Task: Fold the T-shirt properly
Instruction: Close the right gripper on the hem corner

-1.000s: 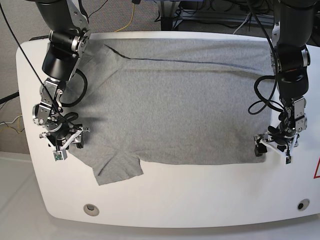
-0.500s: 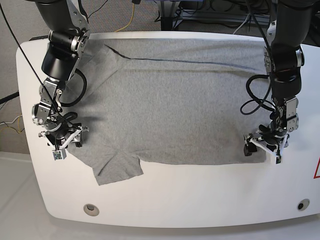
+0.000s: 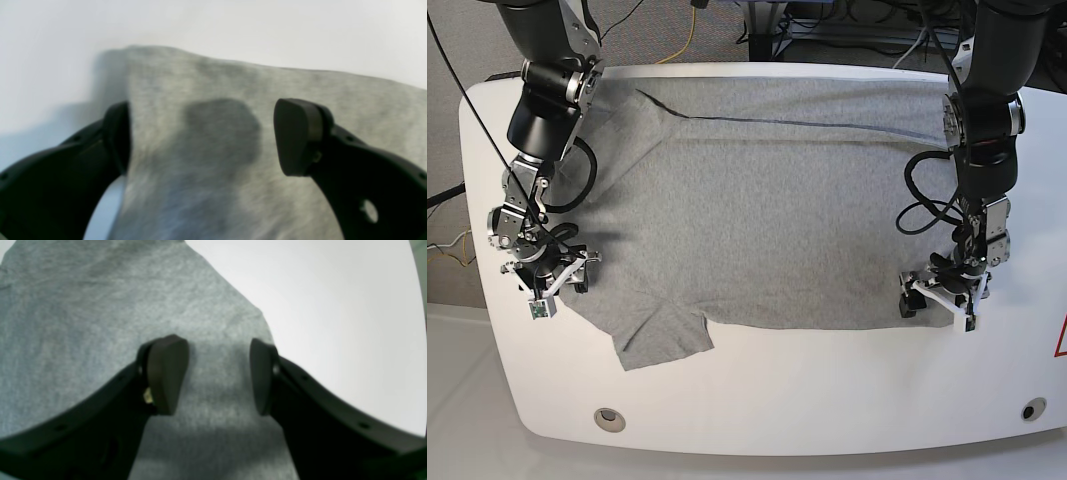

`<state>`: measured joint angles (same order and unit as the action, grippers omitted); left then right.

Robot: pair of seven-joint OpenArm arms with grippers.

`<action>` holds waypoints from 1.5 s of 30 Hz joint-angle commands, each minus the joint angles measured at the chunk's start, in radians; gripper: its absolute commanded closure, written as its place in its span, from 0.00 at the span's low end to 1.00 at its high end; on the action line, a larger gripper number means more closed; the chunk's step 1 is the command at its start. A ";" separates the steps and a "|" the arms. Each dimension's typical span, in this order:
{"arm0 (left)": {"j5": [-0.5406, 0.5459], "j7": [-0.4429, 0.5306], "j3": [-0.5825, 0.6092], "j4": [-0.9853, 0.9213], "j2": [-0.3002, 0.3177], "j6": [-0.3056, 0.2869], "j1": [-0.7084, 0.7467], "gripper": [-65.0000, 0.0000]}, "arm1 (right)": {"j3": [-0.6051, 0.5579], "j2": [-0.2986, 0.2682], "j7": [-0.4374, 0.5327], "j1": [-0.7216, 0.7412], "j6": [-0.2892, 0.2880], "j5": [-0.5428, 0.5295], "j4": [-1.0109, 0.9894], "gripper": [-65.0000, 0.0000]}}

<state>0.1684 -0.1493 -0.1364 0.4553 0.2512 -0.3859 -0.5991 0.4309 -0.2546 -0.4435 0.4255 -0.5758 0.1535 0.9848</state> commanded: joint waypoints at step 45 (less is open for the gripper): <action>0.009 -0.040 -0.002 0.018 0.007 -0.006 -0.005 0.96 | 0.007 -0.107 0.022 0.092 0.009 -0.015 -0.005 0.50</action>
<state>0.1844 -0.1776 -0.1375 0.4618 0.2481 -0.3988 -0.5793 0.4389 -0.3382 -0.4461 0.4767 -0.5652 0.1539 0.9802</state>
